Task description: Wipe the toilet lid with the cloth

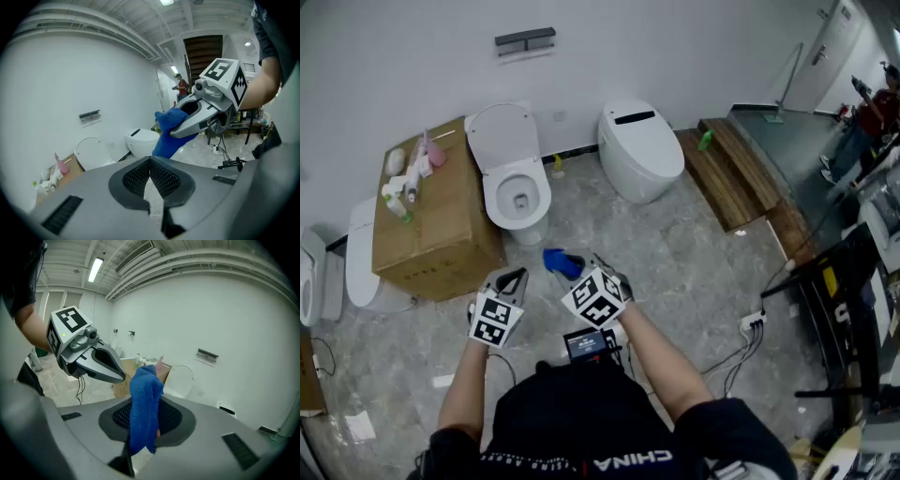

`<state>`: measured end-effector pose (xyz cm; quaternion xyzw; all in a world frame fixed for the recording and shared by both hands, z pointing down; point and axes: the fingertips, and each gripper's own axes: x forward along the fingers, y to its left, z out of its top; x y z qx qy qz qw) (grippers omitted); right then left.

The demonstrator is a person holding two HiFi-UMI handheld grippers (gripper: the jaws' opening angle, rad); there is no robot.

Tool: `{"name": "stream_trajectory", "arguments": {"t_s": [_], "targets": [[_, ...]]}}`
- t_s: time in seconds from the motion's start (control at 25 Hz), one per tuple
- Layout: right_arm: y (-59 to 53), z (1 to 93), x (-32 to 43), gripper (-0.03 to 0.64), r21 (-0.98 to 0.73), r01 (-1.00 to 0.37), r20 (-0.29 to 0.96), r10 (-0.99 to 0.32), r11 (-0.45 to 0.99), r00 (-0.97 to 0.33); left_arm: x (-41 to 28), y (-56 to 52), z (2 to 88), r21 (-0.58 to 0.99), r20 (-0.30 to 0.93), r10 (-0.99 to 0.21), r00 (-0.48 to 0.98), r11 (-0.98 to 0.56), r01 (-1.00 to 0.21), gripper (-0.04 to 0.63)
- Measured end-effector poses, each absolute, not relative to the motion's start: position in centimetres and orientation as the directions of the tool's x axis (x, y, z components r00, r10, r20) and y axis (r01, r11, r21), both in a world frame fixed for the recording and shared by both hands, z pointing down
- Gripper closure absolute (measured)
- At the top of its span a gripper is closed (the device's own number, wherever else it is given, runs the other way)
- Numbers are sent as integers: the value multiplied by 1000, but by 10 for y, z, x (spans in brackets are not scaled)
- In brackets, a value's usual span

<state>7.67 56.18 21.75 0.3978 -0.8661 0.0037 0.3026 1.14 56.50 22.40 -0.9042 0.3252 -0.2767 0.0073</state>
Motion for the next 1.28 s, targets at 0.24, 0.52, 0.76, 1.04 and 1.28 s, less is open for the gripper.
{"name": "stream_trajectory", "arguments": {"t_s": [0.24,0.52,0.76,1.04,1.28], "targets": [[567,220,75,526,211,-702,526,-684,681,-505,10,571,226,-204,499,-597,628,-786,-584,583],[572,227,70,526,173,-706,541,-666,686,-514,12,581,226,-182,476,-566,673,-812,-555,583],[579,231,70,526,155,-708,547,-656,689,-520,13,585,229,-188,486,-564,668,-814,-550,583],[581,234,75,526,142,-715,551,-655,685,-517,15,587,233,-191,495,-561,664,-816,-546,583],[582,237,82,526,128,-714,551,-648,689,-526,23,589,237,-187,509,-557,656,-815,-548,583]]}}
